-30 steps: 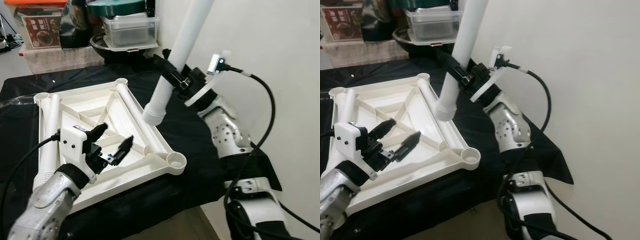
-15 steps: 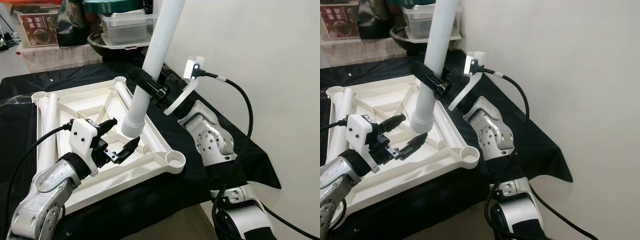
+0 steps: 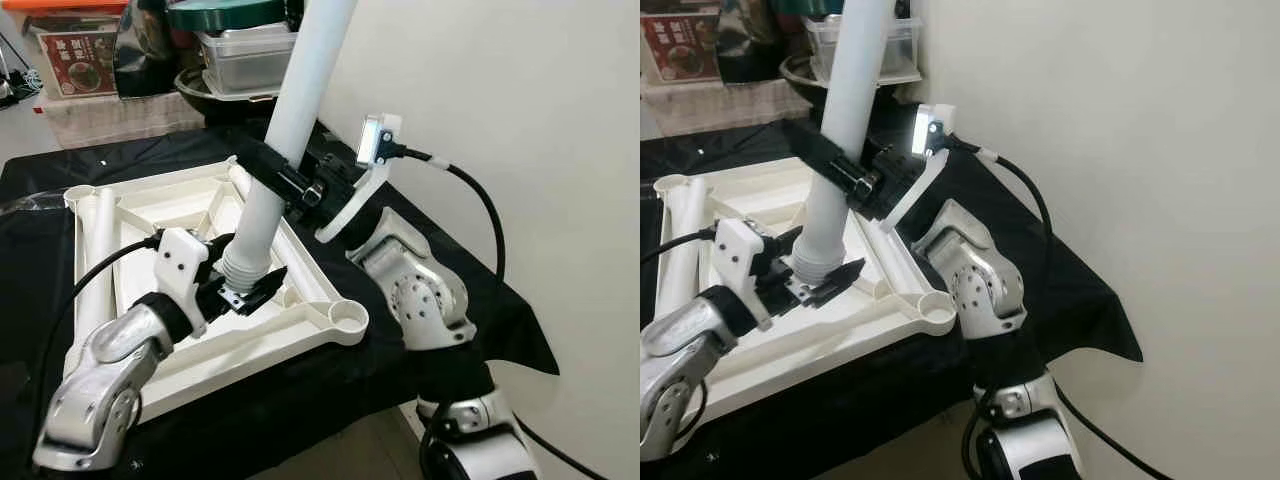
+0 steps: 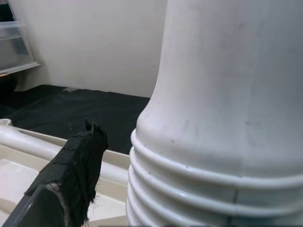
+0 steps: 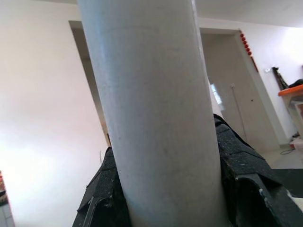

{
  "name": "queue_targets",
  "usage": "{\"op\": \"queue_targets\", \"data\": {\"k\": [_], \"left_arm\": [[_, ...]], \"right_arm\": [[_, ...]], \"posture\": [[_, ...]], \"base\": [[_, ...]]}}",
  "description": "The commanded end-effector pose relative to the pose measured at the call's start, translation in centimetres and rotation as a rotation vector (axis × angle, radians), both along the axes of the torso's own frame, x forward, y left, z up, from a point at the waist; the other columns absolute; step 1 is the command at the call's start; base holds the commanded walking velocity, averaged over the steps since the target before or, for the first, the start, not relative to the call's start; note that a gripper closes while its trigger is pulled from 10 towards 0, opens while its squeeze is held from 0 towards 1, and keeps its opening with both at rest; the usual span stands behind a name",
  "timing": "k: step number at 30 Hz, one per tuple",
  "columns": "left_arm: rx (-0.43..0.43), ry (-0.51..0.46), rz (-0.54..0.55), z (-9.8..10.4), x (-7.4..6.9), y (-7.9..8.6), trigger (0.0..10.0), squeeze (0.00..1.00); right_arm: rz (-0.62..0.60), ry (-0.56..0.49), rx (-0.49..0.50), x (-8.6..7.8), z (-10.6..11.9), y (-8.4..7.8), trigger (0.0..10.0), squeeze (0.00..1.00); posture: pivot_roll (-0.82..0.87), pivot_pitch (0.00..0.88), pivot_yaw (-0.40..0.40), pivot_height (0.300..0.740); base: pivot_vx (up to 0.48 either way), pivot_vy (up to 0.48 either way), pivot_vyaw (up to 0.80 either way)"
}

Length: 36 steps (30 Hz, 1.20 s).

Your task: Building children table

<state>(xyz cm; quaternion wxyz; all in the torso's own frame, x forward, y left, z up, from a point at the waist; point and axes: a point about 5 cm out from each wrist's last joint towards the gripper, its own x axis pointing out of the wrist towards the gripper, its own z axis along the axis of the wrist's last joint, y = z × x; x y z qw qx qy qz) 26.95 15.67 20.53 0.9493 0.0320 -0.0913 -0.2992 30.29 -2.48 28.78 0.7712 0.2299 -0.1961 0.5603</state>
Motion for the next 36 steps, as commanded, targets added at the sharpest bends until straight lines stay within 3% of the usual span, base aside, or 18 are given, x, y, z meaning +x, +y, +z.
{"op": "queue_targets", "data": {"k": [1,4,5,6,7,14,15,24,25,35,36], "left_arm": [[-0.001,-0.018,-0.003,0.2,0.4,-0.5,10.0,0.00],[-0.004,-0.020,-0.016,0.1,0.4,-0.7,10.0,0.00],[-0.005,-0.025,-0.018,-0.1,0.4,-0.8,2.8,0.00],[-0.005,-0.025,-0.018,-0.1,0.4,-0.8,2.8,0.00],[-0.005,-0.029,-0.018,-0.1,0.4,-0.8,0.0,0.00],[0.023,-0.032,-0.044,-0.8,-0.2,-1.0,0.0,0.00],[0.053,-0.029,-0.051,-1.0,-0.5,-0.9,0.0,0.00],[0.148,-0.037,-0.038,-1.0,-0.9,0.4,0.0,0.00],[0.164,-0.032,-0.043,-1.1,-1.1,0.8,0.0,0.00],[0.175,-0.031,-0.047,-1.3,-1.2,0.9,0.0,0.00],[0.156,-0.036,-0.044,-1.4,-0.9,0.3,0.0,0.00]], "right_arm": [[0.051,-0.001,-0.010,-0.9,-0.2,0.9,10.0,0.00],[0.057,0.006,-0.013,-1.2,-0.3,1.0,10.0,0.00],[0.058,0.008,-0.014,-1.3,-0.3,1.1,10.0,0.00],[0.058,0.008,-0.014,-1.3,-0.3,1.1,10.0,0.00],[0.059,0.010,-0.014,-1.3,-0.2,1.1,10.0,0.00],[0.041,0.009,-0.026,-1.2,0.0,0.8,10.0,0.03],[0.033,0.009,-0.031,-0.9,0.0,0.4,10.0,1.00],[0.092,-0.009,-0.128,-1.0,-0.3,-0.1,10.0,1.00],[0.106,-0.012,-0.146,-1.0,-0.3,-0.3,10.0,0.00],[0.128,-0.023,-0.179,-1.0,-0.4,-0.3,10.0,0.00],[0.128,-0.015,-0.164,-1.0,-0.5,0.0,0.8,0.00]], "posture": [[0.09,0.000,-0.028,0.714],[0.09,0.000,-0.028,0.714],[0.09,0.000,-0.028,0.714],[0.09,0.000,-0.028,0.714],[0.09,0.000,-0.028,0.714],[0.09,0.000,-0.032,0.714],[0.09,0.000,-0.036,0.714],[0.09,0.000,-0.042,0.714],[0.09,0.000,-0.046,0.714],[0.09,0.000,-0.053,0.714],[0.08,0.000,-0.055,0.714]], "base": [[0.000,0.000,0.00],[0.000,0.000,0.00],[0.000,0.000,0.00],[0.000,0.000,0.00],[0.000,0.000,0.00],[0.000,0.000,0.00],[0.000,0.000,0.00],[0.000,0.000,0.00],[0.000,0.000,0.00],[0.000,0.000,0.00],[0.000,0.000,0.00]]}}
